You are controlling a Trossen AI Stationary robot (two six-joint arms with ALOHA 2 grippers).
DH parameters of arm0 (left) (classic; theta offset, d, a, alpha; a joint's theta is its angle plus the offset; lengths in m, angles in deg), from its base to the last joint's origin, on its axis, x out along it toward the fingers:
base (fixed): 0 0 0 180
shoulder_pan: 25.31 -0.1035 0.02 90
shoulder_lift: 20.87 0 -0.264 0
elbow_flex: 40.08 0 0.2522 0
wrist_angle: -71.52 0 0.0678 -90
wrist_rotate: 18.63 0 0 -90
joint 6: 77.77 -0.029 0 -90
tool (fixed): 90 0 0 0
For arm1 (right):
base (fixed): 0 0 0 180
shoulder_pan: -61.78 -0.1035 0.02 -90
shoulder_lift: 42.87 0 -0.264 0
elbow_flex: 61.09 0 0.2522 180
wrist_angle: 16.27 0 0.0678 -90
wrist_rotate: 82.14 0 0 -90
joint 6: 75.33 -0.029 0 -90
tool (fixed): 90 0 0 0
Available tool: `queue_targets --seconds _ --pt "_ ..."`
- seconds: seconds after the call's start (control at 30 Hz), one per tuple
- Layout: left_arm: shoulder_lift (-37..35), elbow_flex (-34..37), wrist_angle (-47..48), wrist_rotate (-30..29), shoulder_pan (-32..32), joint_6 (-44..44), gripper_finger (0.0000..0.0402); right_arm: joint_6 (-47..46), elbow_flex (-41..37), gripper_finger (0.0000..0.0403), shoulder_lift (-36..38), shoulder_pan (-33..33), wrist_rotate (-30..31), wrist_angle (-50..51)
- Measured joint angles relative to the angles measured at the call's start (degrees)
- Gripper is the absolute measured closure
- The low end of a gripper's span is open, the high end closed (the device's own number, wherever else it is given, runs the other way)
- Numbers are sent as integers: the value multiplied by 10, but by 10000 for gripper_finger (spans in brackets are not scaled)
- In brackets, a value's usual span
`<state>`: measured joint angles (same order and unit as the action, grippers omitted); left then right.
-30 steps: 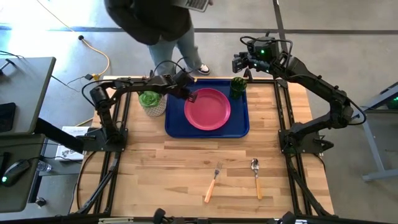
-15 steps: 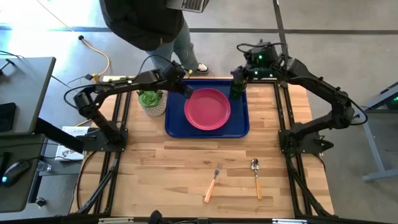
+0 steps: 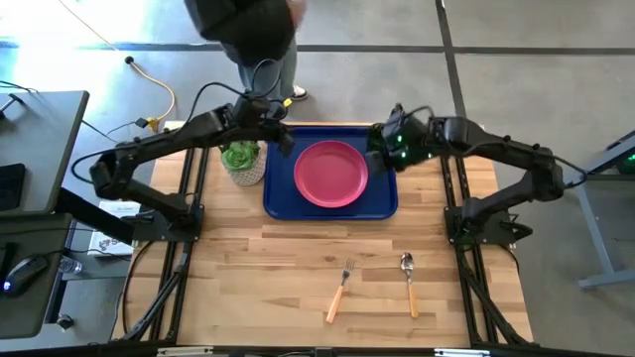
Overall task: Pick and place plate/cup/fork/spoon on tray
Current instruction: Put the orange spoon on the blue serving tray to the left side of the pink plate
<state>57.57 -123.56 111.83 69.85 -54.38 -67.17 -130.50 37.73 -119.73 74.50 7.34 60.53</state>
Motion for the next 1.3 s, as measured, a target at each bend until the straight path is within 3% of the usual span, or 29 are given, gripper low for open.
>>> queue_targets --seconds 0.3,0.5,0.9,1.3 --pt "-16 0 46 0 20 -49 378 -221 0 279 -2 -148 71 87" --pt "-16 0 61 0 34 -83 378 -344 0 279 -31 -243 78 126" --pt "-16 0 60 15 38 -83 378 -404 -1 279 -129 -363 32 131" --pt "-15 0 59 15 38 -72 378 -454 -1 279 -203 -475 30 130"
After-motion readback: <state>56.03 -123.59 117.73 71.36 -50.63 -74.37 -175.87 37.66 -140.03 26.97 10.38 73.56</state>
